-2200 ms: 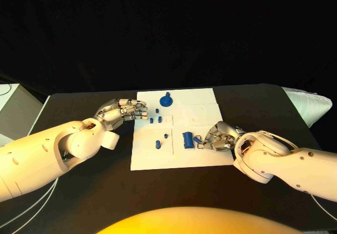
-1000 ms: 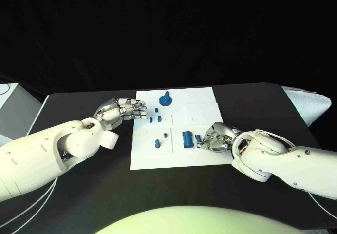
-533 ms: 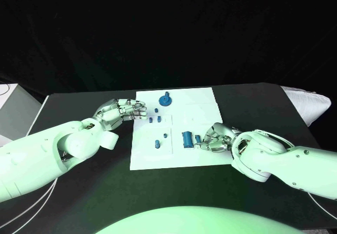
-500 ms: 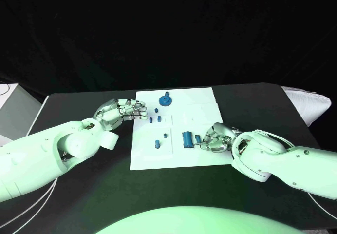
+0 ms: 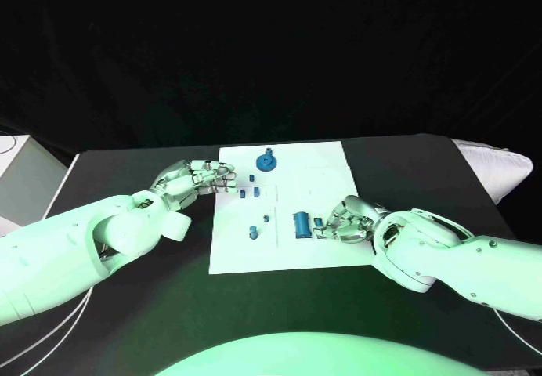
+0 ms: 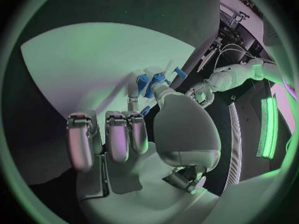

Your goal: Assemble the parts on the task board

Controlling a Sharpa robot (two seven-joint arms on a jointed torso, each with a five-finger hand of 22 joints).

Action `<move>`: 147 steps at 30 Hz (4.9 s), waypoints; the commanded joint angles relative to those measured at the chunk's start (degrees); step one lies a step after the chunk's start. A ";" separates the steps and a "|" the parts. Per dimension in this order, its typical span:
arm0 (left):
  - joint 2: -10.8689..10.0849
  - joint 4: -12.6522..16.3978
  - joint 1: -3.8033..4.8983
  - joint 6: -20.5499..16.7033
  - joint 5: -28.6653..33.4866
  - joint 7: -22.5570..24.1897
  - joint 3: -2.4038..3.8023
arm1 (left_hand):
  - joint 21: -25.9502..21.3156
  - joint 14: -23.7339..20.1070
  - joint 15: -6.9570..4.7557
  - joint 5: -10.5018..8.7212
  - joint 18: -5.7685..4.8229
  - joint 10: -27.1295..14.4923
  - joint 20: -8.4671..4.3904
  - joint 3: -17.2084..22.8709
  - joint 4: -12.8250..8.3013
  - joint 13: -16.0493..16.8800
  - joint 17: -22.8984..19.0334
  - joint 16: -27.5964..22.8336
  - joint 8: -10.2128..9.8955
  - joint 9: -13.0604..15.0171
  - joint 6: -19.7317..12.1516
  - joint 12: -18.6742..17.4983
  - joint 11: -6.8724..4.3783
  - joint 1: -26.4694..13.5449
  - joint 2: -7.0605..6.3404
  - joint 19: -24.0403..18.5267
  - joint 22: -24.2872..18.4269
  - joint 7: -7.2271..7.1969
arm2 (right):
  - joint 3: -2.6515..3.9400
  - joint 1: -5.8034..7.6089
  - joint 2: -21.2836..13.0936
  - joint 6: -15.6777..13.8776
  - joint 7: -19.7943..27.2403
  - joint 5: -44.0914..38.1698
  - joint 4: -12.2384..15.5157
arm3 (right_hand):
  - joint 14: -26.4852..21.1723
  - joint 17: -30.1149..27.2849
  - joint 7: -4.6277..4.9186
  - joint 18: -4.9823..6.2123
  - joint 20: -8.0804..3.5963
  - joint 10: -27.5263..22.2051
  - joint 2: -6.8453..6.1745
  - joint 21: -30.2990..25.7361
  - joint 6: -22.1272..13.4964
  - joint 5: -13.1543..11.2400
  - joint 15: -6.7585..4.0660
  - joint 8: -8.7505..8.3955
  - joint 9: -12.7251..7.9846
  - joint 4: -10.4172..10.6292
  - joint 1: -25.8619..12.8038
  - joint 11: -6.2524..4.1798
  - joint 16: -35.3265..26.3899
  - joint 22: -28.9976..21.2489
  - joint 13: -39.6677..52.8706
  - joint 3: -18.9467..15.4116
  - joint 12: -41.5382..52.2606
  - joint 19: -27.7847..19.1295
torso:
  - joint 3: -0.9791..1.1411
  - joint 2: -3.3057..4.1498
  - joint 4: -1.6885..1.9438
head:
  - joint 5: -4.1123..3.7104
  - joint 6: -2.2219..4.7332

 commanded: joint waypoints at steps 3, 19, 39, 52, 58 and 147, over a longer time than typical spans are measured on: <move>0.13 0.06 -0.03 0.98 0.28 0.35 0.06 | -0.20 0.54 -0.05 0.38 0.63 -0.58 0.16 0.02 0.42 0.04 0.05 -0.34 -0.19 -0.05 -0.17 0.01 0.01 -0.02 0.34 0.40 -0.05 0.01 | 0.00 -0.03 -0.03 -1.23 1.44 0.16 -0.05 | 5.98 15.08 0.02 -0.17 -0.04 5.86 -0.24 -0.18 -0.50 -0.56 -0.11 0.32 -0.11 -0.19 0.99 0.19 0.37 14.80 15.07 -0.38 0.12 5.84 | 0.03 0.01 -0.01 | -0.01 -0.03; 0.09 0.01 -0.28 0.96 0.26 0.33 0.06 | -0.20 0.54 -0.05 0.38 0.63 -0.58 0.16 0.02 0.42 0.04 0.05 -0.34 -0.19 -0.05 -0.17 0.01 0.01 -0.02 0.34 0.40 -0.05 0.01 | 0.04 -0.01 -1.16 -3.86 4.65 0.64 0.40 | 5.98 15.08 0.03 -0.14 -0.08 5.86 1.49 -0.34 -0.88 -2.76 -0.08 1.61 -0.55 0.22 -1.83 0.14 0.37 14.76 15.07 -10.91 0.12 5.80 | 0.09 -0.04 -0.05 | 0.13 -0.02; -0.09 0.17 -0.65 1.06 0.25 0.35 0.06 | -0.42 0.54 -0.04 0.39 0.63 -0.62 0.16 0.06 0.49 0.04 0.16 -0.52 -0.19 -0.05 -0.18 0.02 0.02 0.05 0.40 0.52 -0.23 0.02 | 0.04 -0.24 -3.84 0.19 8.63 0.71 1.10 | 5.98 15.08 -0.52 -0.18 -0.28 5.86 0.58 -0.14 -0.08 -9.07 -0.43 2.85 -1.64 -0.14 17.21 -0.24 0.37 14.81 15.07 -12.35 0.12 5.85 | 0.05 -0.01 -0.11 | 0.02 0.05; -0.14 0.21 -0.68 1.10 0.25 0.35 0.06 | -0.42 0.54 -0.04 0.39 0.63 -0.62 0.16 0.06 0.49 0.04 0.16 -0.52 -0.19 -0.05 -0.18 0.02 0.02 0.05 0.40 0.52 -0.23 0.02 | 0.05 -0.34 -3.45 -0.83 7.47 0.27 0.82 | 5.98 15.08 -0.66 -0.22 -0.39 5.86 1.13 0.04 0.39 -8.69 -0.54 3.29 -1.53 0.21 16.79 -0.37 0.37 14.85 15.07 -12.05 0.12 5.89 | -0.04 0.01 0.04 | -0.10 -0.11; -0.13 0.22 -0.69 1.10 0.25 0.33 0.06 | -0.42 0.54 -0.04 0.39 0.63 -0.62 0.16 0.06 0.49 0.04 0.16 -0.52 -0.19 -0.05 -0.18 0.02 0.02 0.05 0.40 0.52 -0.23 0.02 | 0.05 -0.34 -2.91 -0.98 6.25 -0.27 0.42 | 5.98 15.08 -0.72 -0.23 -0.41 5.86 1.38 0.09 0.42 -8.61 -0.56 3.36 -1.51 0.18 16.65 -0.41 0.37 14.87 15.07 -11.93 0.12 5.90 | -0.02 0.04 0.03 | -0.08 -0.21; 8.36 -3.37 6.48 -29.68 5.11 12.18 -8.17 | -16.64 -57.53 -6.77 -12.67 -9.71 -66.76 -12.90 -30.12 -4.43 -3.79 -17.33 -12.74 -11.62 -16.91 -56.22 -3.66 -8.39 -78.34 9.43 -49.56 -26.62 -11.26 | 6.33 -0.07 7.70 -17.02 54.23 67.23 -13.93 | -84.02 -74.92 -2.97 -0.39 -1.56 -84.14 9.44 -89.06 -62.54 -12.39 4.53 -23.94 -23.40 -16.58 -62.50 1.32 -89.63 -74.92 -74.93 -14.45 -89.88 -83.90 | -0.96 -6.76 0.39 | 0.06 11.92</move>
